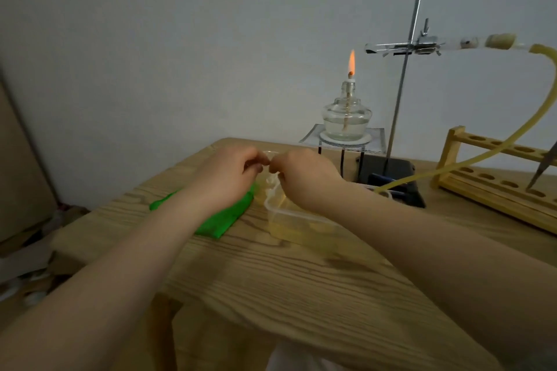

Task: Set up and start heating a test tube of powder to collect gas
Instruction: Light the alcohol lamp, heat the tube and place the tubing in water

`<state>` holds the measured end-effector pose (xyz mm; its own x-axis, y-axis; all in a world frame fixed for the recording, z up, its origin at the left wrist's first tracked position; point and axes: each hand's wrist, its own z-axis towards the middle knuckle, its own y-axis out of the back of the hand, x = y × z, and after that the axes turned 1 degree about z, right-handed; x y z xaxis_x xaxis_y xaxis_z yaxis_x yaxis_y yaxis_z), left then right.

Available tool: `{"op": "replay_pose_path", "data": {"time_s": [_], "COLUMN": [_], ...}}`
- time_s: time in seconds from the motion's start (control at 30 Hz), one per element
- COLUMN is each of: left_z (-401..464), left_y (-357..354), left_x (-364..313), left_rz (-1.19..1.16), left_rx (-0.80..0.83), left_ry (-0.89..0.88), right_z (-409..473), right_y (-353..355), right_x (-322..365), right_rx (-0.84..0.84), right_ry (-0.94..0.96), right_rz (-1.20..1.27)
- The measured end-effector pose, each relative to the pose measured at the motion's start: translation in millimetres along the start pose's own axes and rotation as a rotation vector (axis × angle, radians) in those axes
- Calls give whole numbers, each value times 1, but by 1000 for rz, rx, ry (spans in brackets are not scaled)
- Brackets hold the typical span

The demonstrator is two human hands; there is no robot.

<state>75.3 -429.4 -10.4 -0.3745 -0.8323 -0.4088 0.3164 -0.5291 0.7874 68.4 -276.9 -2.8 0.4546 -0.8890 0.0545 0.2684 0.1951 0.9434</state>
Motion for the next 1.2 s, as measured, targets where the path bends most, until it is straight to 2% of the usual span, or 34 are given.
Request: {"op": "replay_pose_path", "data": {"time_s": [0.1,0.2,0.37,0.57,0.93,1.03,1.2], "left_z": [-7,-14,-31,-47,-49,-50,-48], "left_y": [5,1,-18,-40,-50,-49,-57], "left_x": [24,57,83,109,113,110,126], "left_rz": [103,188,299,258,314,326,355], "left_rx": [-37,-58,114,201,208,193,199], "left_ry": [0,74,305,289,270,270,252], "right_z": [5,11,26,39,35,36,47], "right_y": [-8,-22,-64,-109,-116,-113,-106], "right_x": [31,58,93,100,89,88,95], "right_rx": [-21,6,152,239,303,260,70], "right_ry": [58,147,206,197,242,164,-185], "right_rz": [-52,-131,-159,-171,-112,53,724]}}
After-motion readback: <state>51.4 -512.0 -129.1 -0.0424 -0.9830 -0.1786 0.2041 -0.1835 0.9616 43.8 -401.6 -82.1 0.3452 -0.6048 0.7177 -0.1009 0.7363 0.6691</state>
